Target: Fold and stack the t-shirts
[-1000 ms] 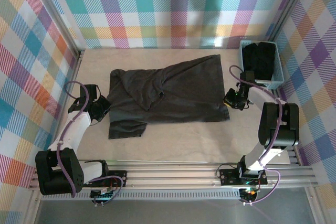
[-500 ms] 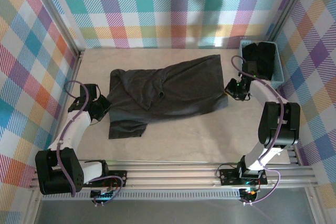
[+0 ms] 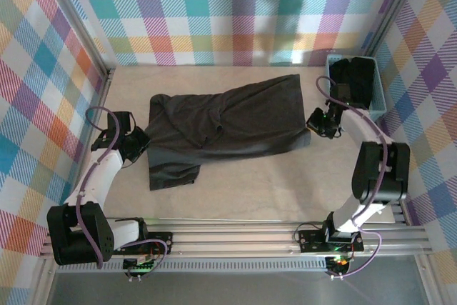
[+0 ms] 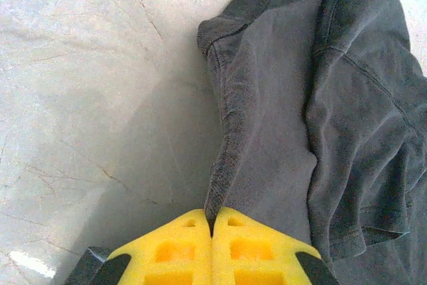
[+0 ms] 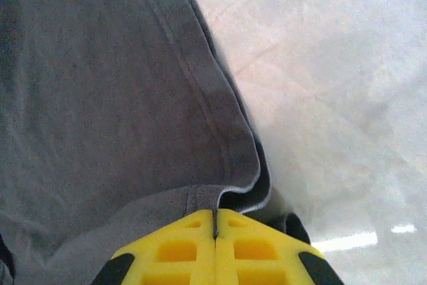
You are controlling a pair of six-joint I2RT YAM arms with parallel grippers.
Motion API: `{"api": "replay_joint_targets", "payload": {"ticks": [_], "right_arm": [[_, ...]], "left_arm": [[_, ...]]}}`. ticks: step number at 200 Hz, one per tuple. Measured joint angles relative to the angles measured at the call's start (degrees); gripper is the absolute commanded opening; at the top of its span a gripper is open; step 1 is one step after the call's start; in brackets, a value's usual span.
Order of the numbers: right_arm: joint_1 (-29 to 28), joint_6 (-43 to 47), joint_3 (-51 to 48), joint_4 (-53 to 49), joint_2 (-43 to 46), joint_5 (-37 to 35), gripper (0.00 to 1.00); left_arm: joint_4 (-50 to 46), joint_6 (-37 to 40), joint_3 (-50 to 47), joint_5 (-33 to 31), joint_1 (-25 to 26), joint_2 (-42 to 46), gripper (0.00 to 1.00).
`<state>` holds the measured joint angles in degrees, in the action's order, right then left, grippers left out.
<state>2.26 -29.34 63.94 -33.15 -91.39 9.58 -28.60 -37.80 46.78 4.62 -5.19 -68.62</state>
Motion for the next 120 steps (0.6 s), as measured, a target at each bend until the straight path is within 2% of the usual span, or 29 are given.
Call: {"api": "replay_joint_targets", "payload": {"ticks": [39,63,83,120], "right_arm": [[-0.57,-0.66,-6.67,-3.72,14.56,2.14,0.00],[-0.79,-1.64,-6.49,-5.33,17.31,3.17,0.00],[-0.79,-1.77,-4.02,-5.60,12.85,2.93,0.00],[-0.72,-2.14,5.07,-4.22,-6.47,1.86,0.00]], "left_arm": [[-0.33,0.00,-0.04,-0.87,-0.15,3.56,0.00],[-0.26,0.00,-0.04,-1.97,-0.39,5.35,0.00],[-0.07,-0.04,0.00,-2.40,-0.72,3.63,0.00],[1.42,-0.09,1.01,-2.56,-0.96,-6.34,0.00]]}}
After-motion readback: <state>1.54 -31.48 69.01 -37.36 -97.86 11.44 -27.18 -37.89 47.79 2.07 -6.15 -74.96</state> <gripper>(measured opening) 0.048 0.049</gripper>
